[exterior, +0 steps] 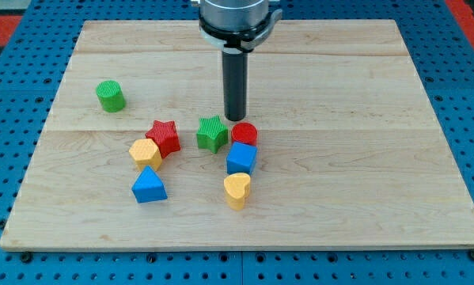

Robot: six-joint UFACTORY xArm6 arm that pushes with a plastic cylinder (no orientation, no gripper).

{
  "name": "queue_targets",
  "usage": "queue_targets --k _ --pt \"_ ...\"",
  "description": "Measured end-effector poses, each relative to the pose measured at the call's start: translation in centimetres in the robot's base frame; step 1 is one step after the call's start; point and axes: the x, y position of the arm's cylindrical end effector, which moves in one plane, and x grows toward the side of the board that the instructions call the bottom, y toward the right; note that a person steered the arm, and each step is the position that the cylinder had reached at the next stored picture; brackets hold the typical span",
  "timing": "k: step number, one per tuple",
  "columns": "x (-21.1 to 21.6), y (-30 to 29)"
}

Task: Push the green circle below the blue triangle

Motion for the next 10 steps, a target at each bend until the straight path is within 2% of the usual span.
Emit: queue_targets --k 1,3,4,5,6,7,9,10 --pt "-0.5 -3.1" --pt "2.0 -3.2" --pt "-3.3 -5.0" --pt "-10.6 -9.6" --pt "-9.1 -14.0" --pt "-0.9 -14.2" --pt "-9.2 -15.4" --pt "-2.8 -20.2"
